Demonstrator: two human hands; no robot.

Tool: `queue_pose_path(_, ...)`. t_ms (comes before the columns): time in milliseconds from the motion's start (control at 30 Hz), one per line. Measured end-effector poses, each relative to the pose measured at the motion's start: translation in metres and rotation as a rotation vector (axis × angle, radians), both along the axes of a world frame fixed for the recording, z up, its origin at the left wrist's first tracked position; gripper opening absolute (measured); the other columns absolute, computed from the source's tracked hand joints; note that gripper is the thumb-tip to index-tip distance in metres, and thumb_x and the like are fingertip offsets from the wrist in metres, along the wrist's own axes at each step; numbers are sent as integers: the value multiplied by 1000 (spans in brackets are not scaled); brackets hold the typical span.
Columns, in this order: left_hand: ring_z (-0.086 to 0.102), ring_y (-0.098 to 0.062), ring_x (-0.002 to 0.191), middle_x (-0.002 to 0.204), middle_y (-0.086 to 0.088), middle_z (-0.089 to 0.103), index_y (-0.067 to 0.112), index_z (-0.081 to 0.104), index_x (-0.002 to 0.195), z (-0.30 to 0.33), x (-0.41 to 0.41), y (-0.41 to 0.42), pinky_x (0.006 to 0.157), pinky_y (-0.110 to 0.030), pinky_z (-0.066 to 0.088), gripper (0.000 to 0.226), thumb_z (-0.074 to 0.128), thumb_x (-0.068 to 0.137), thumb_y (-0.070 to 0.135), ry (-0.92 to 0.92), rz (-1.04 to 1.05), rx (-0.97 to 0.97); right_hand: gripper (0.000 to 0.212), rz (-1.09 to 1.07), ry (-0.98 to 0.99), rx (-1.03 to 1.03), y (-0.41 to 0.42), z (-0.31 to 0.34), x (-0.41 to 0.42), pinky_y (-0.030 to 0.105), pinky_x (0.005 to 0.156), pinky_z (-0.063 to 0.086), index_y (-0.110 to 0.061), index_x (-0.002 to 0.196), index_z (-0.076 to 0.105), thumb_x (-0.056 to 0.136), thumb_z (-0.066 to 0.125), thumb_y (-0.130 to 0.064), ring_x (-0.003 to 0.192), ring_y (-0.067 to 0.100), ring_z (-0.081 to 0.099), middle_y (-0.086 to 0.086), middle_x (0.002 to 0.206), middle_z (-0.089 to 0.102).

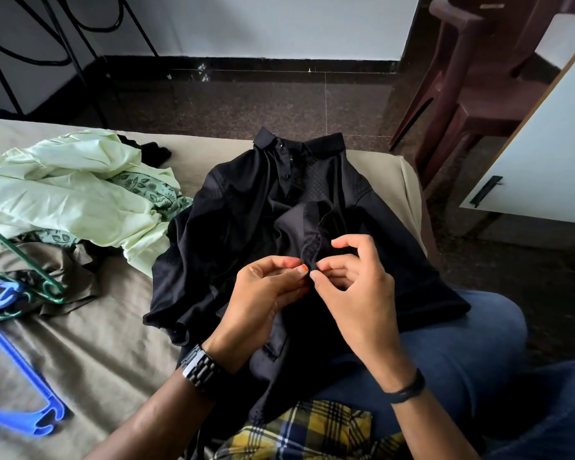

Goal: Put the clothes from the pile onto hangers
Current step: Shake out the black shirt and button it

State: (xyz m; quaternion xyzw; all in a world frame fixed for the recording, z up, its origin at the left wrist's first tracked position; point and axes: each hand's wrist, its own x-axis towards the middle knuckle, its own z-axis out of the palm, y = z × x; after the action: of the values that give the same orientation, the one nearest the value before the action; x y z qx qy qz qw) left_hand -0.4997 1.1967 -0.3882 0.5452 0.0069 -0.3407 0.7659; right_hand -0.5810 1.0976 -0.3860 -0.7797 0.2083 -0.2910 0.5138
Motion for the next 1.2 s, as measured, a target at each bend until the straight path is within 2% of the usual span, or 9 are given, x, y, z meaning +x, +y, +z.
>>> queue_pose_path(100, 67, -15, 63, 65, -7, 66, 2, 63, 82, 0, -2, 0, 60, -23, 56, 6, 65, 81, -4, -67, -13, 64, 41, 27, 91, 70, -7, -1, -2, 9, 65, 49, -23, 103, 52, 76, 76, -5, 70, 1, 65, -6, 73, 68)
queue_pose_path(167, 66, -14, 65, 68, -3, 68, 6, 65, 81, -2, -4, 1, 61, -23, 56, 8, 69, 81, -1, -255, -1, 195, 37, 13, 144, 78, -10, -3, -3, 6, 62, 46, -21, 102, 53, 77, 74, -4, 68, 0, 64, -7, 72, 67)
queue_pose_path(267, 68, -6, 70, 75, 6, 70, 19, 69, 81, -6, -3, 3, 67, -17, 53, 11, 71, 83, 8, -714, -8, 523, 34, -141, 159, -192, -15, -5, -4, 1, 61, 38, -13, 101, 52, 76, 70, 1, 61, 4, 59, -7, 71, 63)
queue_pose_path(367, 64, 4, 76, 85, 8, 70, 22, 73, 90, -7, -5, 0, 72, -10, 48, 14, 67, 86, 10, -860, -107, 588, 36, -165, 142, -383, -13, -4, -3, 2, 64, 38, -12, 102, 51, 75, 71, 2, 61, 7, 54, -3, 72, 58)
queue_pose_path(533, 69, -10, 78, 79, 1, 74, 18, 74, 88, -15, -5, -5, 77, -27, 55, 13, 64, 88, 9, -553, -227, 475, 37, -11, 127, -321, -3, -6, -2, 4, 61, 43, -14, 103, 52, 76, 73, 1, 62, 1, 57, -9, 71, 59)
queue_pose_path(633, 67, -16, 68, 77, -13, 70, 5, 70, 89, -13, -7, -4, 65, -23, 56, 8, 63, 88, 1, -232, -133, 262, 38, 32, 145, -272, -4, -7, -2, 6, 61, 46, -14, 104, 52, 76, 72, 1, 66, 3, 61, -11, 70, 60)
queue_pose_path(700, 66, -18, 67, 75, -14, 67, 2, 68, 86, -12, -4, -4, 64, -23, 57, 7, 63, 86, -3, -139, -81, 185, 37, 40, 146, -192, -5, -7, -3, 5, 60, 45, -14, 102, 52, 76, 73, 1, 70, -1, 62, -13, 69, 62)
queue_pose_path(900, 68, -23, 74, 79, -17, 69, 0, 67, 86, -11, -1, -3, 68, -27, 59, 6, 64, 85, -4, -146, -90, 169, 35, -9, 90, 117, -7, -9, -2, 9, 63, 49, -20, 95, 52, 76, 77, -5, 68, 0, 66, -7, 75, 70)
queue_pose_path(1200, 69, -16, 64, 71, -10, 70, 1, 67, 84, -9, 2, -4, 62, -25, 58, 6, 67, 82, -4, -111, -47, 178, 26, 109, 80, 85, -15, -8, -4, 7, 65, 47, -16, 101, 52, 84, 66, -2, 77, -2, 66, -9, 80, 71)
